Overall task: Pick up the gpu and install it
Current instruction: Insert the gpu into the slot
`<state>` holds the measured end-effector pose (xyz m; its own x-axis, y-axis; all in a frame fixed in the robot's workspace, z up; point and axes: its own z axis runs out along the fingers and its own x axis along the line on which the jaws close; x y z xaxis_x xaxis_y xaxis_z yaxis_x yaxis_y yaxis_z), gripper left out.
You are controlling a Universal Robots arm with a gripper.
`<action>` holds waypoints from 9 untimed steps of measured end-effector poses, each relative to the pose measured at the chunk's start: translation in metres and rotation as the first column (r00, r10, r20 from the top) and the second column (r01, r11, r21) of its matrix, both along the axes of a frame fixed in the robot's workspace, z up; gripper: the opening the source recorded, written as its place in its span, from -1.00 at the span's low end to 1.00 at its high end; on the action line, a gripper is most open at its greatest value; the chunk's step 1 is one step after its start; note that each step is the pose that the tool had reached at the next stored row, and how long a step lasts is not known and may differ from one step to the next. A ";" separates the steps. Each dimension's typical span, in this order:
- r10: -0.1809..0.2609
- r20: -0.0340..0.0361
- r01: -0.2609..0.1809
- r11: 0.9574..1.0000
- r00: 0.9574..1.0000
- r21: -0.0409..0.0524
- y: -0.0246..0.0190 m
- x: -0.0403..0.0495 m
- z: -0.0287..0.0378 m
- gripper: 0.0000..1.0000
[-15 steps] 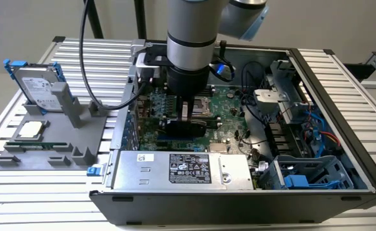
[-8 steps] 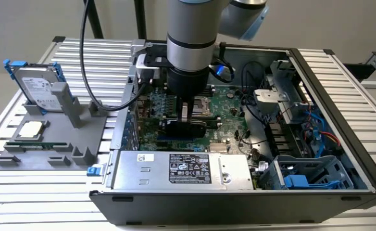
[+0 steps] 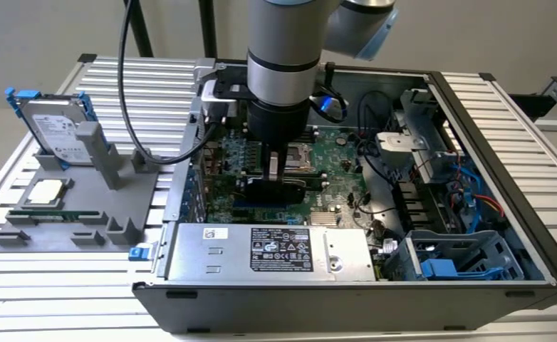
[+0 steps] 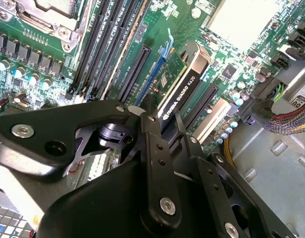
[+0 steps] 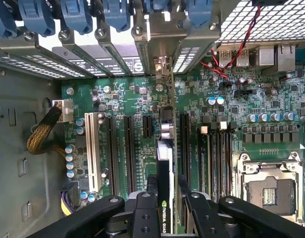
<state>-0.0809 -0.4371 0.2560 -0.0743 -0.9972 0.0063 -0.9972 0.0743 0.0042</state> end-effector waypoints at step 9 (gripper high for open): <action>0.000 0.000 0.000 1.000 1.000 0.001 -0.0033 0.0000 -0.0002 -1.00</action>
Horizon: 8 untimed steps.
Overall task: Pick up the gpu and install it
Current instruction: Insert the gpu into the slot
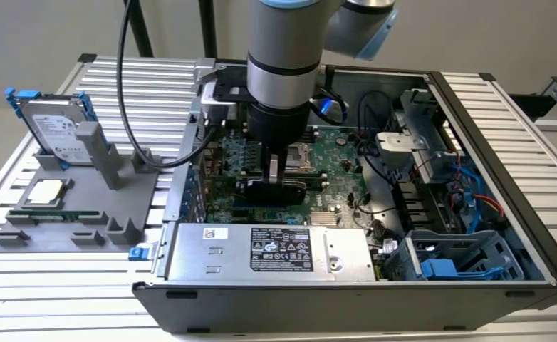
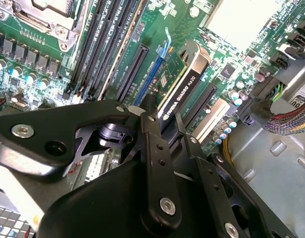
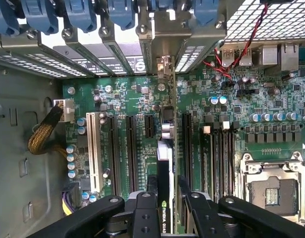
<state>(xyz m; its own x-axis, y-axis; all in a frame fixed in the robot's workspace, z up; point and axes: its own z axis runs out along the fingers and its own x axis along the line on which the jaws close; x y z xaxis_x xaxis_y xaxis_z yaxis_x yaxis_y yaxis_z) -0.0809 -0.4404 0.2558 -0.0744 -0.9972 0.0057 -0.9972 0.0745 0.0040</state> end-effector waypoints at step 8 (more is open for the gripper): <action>0.000 0.000 0.000 1.000 1.000 -0.001 -0.0002 0.0000 -0.0032 -1.00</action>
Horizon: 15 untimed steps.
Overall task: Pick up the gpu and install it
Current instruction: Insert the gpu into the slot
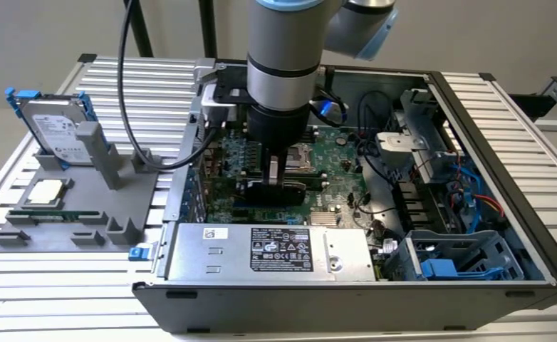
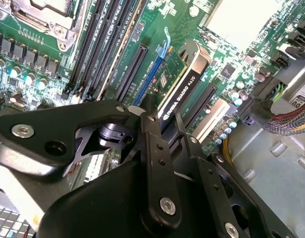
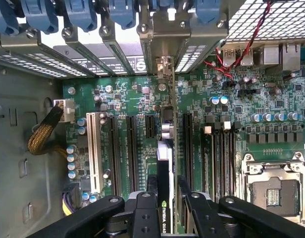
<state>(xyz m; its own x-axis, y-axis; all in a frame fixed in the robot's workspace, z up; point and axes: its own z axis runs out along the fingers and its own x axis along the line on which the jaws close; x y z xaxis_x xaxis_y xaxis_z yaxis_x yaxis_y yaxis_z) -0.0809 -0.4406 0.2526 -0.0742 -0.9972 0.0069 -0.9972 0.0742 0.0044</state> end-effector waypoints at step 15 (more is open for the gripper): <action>0.000 0.000 0.000 1.000 1.000 0.000 -0.0015 -0.0004 -0.0076 -1.00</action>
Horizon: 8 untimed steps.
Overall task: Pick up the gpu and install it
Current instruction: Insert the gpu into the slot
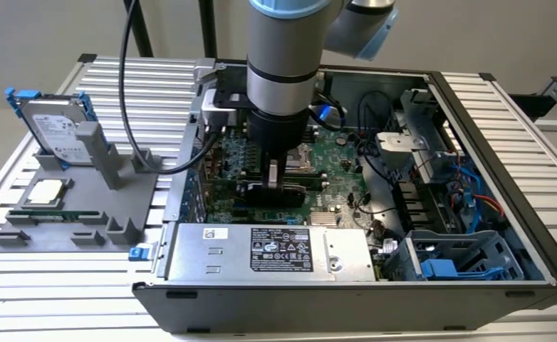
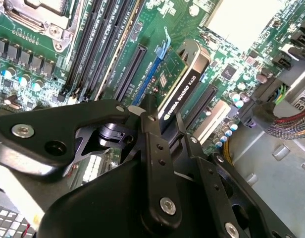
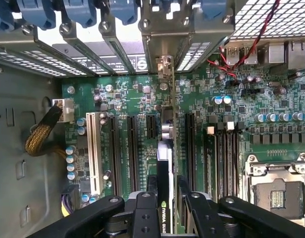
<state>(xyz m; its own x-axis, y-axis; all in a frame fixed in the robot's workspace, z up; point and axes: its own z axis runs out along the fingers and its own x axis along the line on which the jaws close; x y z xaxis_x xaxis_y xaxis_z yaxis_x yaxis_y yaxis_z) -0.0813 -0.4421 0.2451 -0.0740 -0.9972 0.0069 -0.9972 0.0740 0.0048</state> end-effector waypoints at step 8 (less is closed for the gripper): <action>0.000 0.001 0.000 1.000 1.000 0.001 0.0001 0.0000 -0.0008 -1.00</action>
<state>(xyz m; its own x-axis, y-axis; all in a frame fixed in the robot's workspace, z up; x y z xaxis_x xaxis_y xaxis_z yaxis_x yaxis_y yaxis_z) -0.0813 -0.4420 0.2443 -0.0742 -0.9972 0.0062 -0.9972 0.0742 0.0042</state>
